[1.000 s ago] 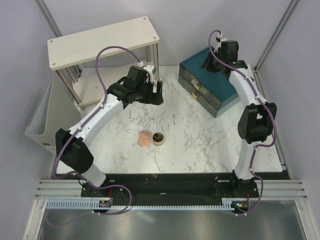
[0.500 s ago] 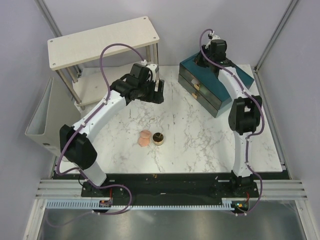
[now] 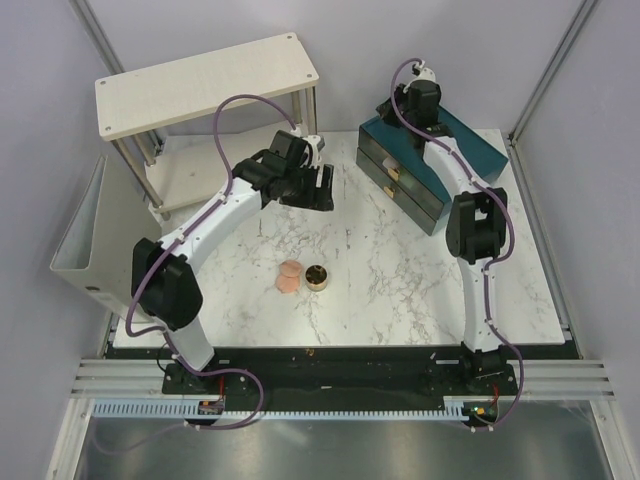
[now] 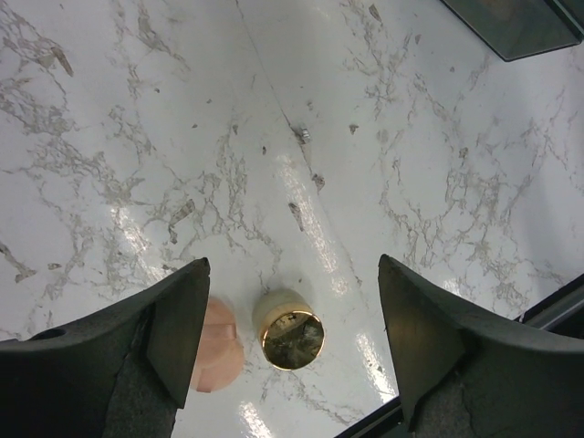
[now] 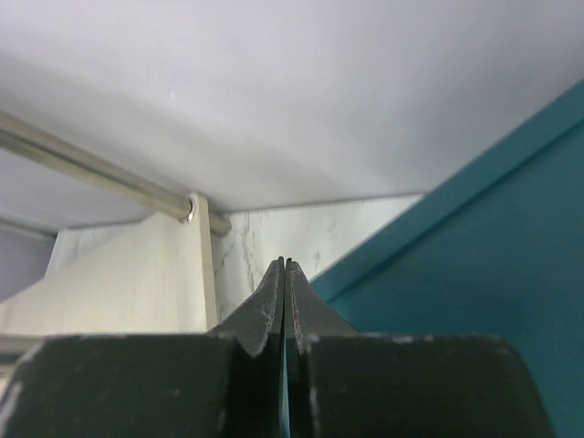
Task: Organize the makeup
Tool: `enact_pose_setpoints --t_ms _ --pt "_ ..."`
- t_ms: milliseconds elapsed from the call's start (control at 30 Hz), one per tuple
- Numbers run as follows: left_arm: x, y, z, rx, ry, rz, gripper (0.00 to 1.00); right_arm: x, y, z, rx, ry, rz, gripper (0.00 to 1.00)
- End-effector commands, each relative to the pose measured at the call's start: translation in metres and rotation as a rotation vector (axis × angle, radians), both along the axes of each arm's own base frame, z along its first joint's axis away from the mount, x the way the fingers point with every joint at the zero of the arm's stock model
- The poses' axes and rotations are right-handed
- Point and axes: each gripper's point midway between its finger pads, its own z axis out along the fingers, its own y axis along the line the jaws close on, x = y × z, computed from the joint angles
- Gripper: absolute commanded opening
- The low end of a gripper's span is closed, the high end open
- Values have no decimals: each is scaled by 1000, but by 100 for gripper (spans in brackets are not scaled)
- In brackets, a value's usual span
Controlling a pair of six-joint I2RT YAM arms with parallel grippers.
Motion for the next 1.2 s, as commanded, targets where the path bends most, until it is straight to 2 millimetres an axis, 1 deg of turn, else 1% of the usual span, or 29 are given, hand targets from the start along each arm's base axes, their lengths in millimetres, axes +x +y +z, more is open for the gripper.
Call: enact_pose_setpoints --t_ms 0,33,67,167,233,367,400,600,700,733,767,800,833,867,900,933,967,1000,1133,1167 --pt "1 -21 11 -76 -6 -24 81 27 -11 24 26 -102 -96 0" --pt "0 -22 9 -69 -6 -31 81 30 -14 18 17 -85 -119 0" --pt "0 -22 6 -65 -4 -35 81 36 -19 17 2 -93 -145 0" --pt "-2 -22 5 -62 2 -33 80 40 -25 8 -20 -83 -174 0" --pt "-3 -21 5 -58 -2 -31 80 40 -28 4 -25 -71 -183 0" --pt "-9 -17 3 -54 -5 -18 80 38 -29 -12 -42 -33 -192 0" --pt "-10 -17 2 -54 -1 -18 80 38 -32 -14 -51 -25 -203 0" --pt "-16 -14 -1 -55 7 -10 80 31 -37 -30 -104 36 -201 0" --pt "-19 -14 -3 -52 13 -12 80 22 -40 -41 -139 90 -198 0" --pt "-20 -15 -4 -50 13 -15 80 17 -40 -49 -154 125 -195 0" --pt "-20 -14 -4 -50 13 -15 80 12 -43 -53 -170 146 -196 0" --pt "-21 -15 -5 -49 14 -17 80 6 -45 -61 -184 182 -194 0" --pt "-21 -14 -4 -48 12 -13 80 0 -48 -73 -197 218 -195 0" --pt "-22 -14 -4 -48 12 -15 80 -5 -50 -71 -204 228 -196 0" --pt "-23 -14 -6 -48 17 -15 80 -9 -53 -76 -214 248 -196 0" --pt "-23 -14 -5 -48 15 -17 80 -17 -54 -89 -230 291 -191 0" --pt "-24 -15 -5 -49 16 -20 80 -21 -54 -90 -235 303 -182 0" --pt "-25 -15 -6 -47 19 -22 80 -27 -57 -98 -256 336 -178 0" --pt "-27 -18 -6 -49 20 -32 80 -43 -60 -119 -287 415 -149 0" --pt "-27 -18 -7 -48 21 -32 80 -46 -61 -119 -288 424 -144 0"
